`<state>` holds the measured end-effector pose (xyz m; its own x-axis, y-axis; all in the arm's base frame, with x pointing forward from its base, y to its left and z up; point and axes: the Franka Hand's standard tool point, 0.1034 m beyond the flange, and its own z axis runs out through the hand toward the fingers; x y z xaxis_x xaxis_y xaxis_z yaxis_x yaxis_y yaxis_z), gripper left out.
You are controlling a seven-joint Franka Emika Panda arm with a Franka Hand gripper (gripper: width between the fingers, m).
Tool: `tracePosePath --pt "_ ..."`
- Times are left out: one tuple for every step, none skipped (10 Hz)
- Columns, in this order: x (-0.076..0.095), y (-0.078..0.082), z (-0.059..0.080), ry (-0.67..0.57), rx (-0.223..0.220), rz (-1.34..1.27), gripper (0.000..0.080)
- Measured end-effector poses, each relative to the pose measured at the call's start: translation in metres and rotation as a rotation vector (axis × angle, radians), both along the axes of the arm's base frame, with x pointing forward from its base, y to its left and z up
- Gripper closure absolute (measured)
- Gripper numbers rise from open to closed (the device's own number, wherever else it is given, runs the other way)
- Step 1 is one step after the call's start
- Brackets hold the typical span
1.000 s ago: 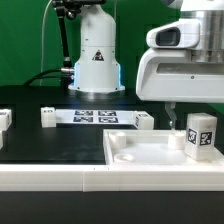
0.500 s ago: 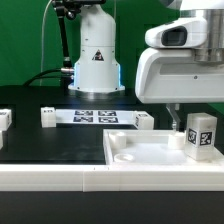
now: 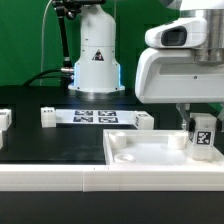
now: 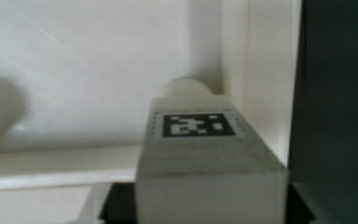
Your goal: Assemble one leg
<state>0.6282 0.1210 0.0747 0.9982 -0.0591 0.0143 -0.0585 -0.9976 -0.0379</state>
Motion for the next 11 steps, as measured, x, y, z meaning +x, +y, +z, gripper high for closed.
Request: tracePosePath --pt "0.0 -0.0001 0.0 0.0 0.0 0.001 0.0509" --pt "0.0 0.0001 0.0 0.0 0.0 -0.007 0.0509" --pt "0.0 0.0 0.0001 -0.002 0.002 -0.134 0.0509" --pt "-0.0003 -0.0004 -0.0002 -0.006 0.003 -0.269 0.0509" --pt "-0.0004 -0.0007 -0.0003 -0.01 0.003 -0.371 0.0508" --pt "-0.0009 -0.001 -0.0006 -0.02 0.005 -0.471 0.0508" --pt "-0.0014 -0.0015 -0.0007 -0.024 0.011 -0.622 0.0508" --pt "-0.0019 -0.0023 -0.0008 -0.032 0.021 -0.765 0.0508" --pt "-0.0025 -0.0021 -0.0005 -0.03 0.021 -0.862 0.0508" --pt "-0.0033 -0.001 0.0002 -0.02 0.021 -0.987 0.0508" --pt "-0.0038 -0.0007 0.0003 -0.011 0.029 -1.084 0.0508"
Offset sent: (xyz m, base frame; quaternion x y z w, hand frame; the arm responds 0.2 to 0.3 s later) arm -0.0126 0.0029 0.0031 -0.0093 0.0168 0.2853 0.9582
